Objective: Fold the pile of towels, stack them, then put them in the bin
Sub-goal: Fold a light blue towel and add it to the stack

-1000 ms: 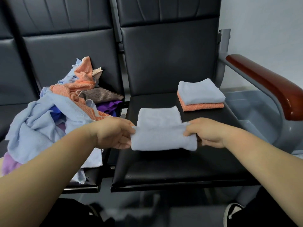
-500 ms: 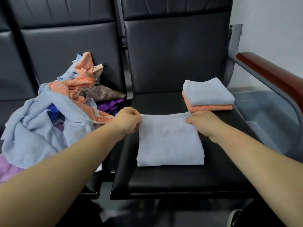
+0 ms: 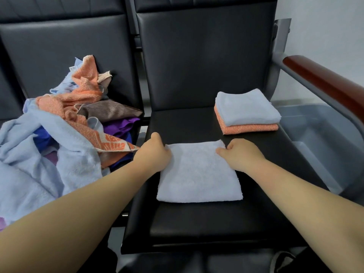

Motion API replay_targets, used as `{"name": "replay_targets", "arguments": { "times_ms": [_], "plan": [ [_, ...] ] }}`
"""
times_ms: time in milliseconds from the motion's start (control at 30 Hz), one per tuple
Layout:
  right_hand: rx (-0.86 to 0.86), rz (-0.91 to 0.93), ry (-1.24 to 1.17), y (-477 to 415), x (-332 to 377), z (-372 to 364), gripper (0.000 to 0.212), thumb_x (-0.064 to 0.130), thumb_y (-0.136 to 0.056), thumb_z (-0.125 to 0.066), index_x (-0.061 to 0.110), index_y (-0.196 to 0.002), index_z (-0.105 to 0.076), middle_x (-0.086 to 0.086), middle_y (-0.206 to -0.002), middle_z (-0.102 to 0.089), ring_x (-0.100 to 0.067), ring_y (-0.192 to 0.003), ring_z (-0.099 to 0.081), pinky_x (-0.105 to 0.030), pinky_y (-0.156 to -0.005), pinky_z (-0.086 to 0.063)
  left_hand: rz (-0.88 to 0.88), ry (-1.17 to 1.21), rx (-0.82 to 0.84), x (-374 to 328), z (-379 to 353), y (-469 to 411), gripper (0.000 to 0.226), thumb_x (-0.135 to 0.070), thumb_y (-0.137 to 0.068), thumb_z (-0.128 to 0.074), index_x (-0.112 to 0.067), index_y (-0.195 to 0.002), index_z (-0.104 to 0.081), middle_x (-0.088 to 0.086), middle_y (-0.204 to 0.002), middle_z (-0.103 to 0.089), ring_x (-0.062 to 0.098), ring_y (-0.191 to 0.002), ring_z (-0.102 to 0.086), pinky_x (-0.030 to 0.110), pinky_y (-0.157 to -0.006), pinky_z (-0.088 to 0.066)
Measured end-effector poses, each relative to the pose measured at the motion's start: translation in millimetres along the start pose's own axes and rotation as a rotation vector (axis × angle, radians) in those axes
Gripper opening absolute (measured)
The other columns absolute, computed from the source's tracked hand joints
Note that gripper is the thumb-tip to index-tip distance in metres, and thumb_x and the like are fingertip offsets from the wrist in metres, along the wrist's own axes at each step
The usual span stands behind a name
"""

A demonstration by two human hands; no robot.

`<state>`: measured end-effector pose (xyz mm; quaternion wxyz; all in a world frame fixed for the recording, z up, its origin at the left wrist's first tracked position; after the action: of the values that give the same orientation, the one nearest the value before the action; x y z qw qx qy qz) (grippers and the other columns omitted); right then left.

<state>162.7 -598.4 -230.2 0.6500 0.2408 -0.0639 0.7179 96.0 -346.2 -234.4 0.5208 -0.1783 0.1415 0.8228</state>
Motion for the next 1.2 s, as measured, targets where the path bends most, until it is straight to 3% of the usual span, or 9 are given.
{"name": "replay_targets", "arguments": {
  "times_ms": [67, 167, 367, 500, 633, 767, 900, 1000, 1200],
  "plan": [
    [0.092, -0.039, 0.05, 4, 2, 9, 0.05, 0.065, -0.096, -0.048, 0.02, -0.074, -0.05, 0.003, -0.078, -0.056, -0.017, -0.069, -0.055, -0.033, -0.06, -0.04, 0.049, -0.053, 0.083, 3, 6, -1, 0.025, -0.037, -0.099, -0.051, -0.012, -0.098, -0.052, 0.001, -0.091, -0.059, 0.021, -0.082, -0.058, 0.035, -0.068, -0.044],
    [0.222, -0.076, 0.039, 16, 6, 21, 0.046, 0.065, -0.098, -0.047, 0.022, -0.082, -0.051, 0.001, -0.095, -0.06, -0.017, -0.085, -0.06, -0.034, -0.076, -0.049, 0.103, -0.102, 0.21, 2, 11, 4, 0.034, -0.046, -0.098, -0.05, -0.016, -0.086, -0.057, 0.002, -0.087, -0.062, 0.018, -0.077, -0.058, 0.032, -0.062, -0.041],
    [0.283, -0.056, 0.013, 32, 14, 11, 0.036, 0.052, -0.095, -0.062, 0.016, -0.096, -0.058, -0.001, -0.1, -0.064, -0.018, -0.086, -0.063, -0.03, -0.074, -0.048, 0.18, 0.002, 0.243, 0, 2, 18, 0.028, -0.037, -0.093, -0.061, -0.01, -0.101, -0.063, 0.005, -0.094, -0.064, 0.021, -0.081, -0.061, 0.03, -0.06, -0.042],
    [0.222, -0.077, -0.022, 31, 19, -1, 0.025, 0.039, -0.097, -0.06, 0.014, -0.095, -0.058, -0.002, -0.094, -0.062, -0.017, -0.078, -0.06, -0.029, -0.066, -0.045, 0.212, 0.143, 0.204, -3, 1, 23, 0.017, -0.028, -0.097, -0.06, -0.013, -0.104, -0.059, 0.004, -0.097, -0.059, 0.019, -0.083, -0.057, 0.03, -0.065, -0.044],
    [0.172, -0.052, -0.276, 30, 20, 0, 0.031, 0.034, -0.101, -0.05, 0.011, -0.122, -0.053, -0.003, -0.109, -0.059, -0.019, -0.089, -0.06, -0.033, -0.073, -0.048, 0.198, 0.379, 0.099, -10, 3, 24, 0.011, -0.026, -0.101, -0.052, -0.015, -0.098, -0.052, 0.006, -0.098, -0.058, 0.022, -0.085, -0.057, 0.034, -0.067, -0.045],
    [0.033, 0.029, -0.444, 28, 18, 20, 0.049, 0.039, -0.106, -0.045, 0.013, -0.148, -0.04, -0.005, -0.131, -0.057, -0.023, -0.109, -0.059, -0.036, -0.085, -0.046, 0.097, 0.42, -0.093, -33, 3, 19, 0.017, -0.03, -0.105, -0.043, -0.014, -0.1, -0.047, 0.006, -0.093, -0.057, 0.022, -0.081, -0.056, 0.036, -0.064, -0.042],
    [-0.119, 0.058, -0.425, 3, 2, 65, 0.035, 0.043, -0.109, -0.041, 0.016, -0.13, -0.042, 0.002, -0.099, -0.051, -0.015, -0.086, -0.052, -0.032, -0.068, -0.043, 0.0, 0.511, -0.164, -84, 7, -6, 0.019, -0.025, -0.104, -0.043, -0.007, -0.105, -0.047, 0.002, -0.087, -0.054, 0.016, -0.073, -0.048, 0.033, -0.059, -0.035],
    [-0.223, 0.056, -0.403, -29, -14, 104, 0.038, 0.045, -0.108, -0.043, 0.018, -0.135, -0.044, 0.0, -0.114, -0.054, -0.024, -0.101, -0.054, -0.038, -0.085, -0.046, -0.049, 0.57, -0.141, -133, 10, -39, 0.015, -0.025, -0.104, -0.041, -0.011, -0.101, -0.043, 0.0, -0.085, -0.052, 0.015, -0.07, -0.046, 0.032, -0.059, -0.035],
    [-0.344, 0.007, -0.388, -122, -38, 149, 0.037, 0.039, -0.106, -0.05, 0.007, -0.126, -0.05, -0.01, -0.121, -0.06, -0.026, -0.097, -0.055, -0.035, -0.076, -0.04, -0.03, 0.624, -0.066, -207, -9, -120, 0.01, -0.02, -0.103, -0.04, -0.01, -0.103, -0.042, 0.001, -0.088, -0.048, 0.015, -0.071, -0.043, 0.033, -0.06, -0.037]
  ]
}}
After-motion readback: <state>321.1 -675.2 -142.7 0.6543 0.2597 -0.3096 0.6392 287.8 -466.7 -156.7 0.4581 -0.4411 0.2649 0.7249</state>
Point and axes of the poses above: each hand's wrist, its own y-axis away from the middle knuckle, its own z-axis out of the back of the hand, x = y × z, the point moved 1 cm from there along -y, towards the middle knuckle
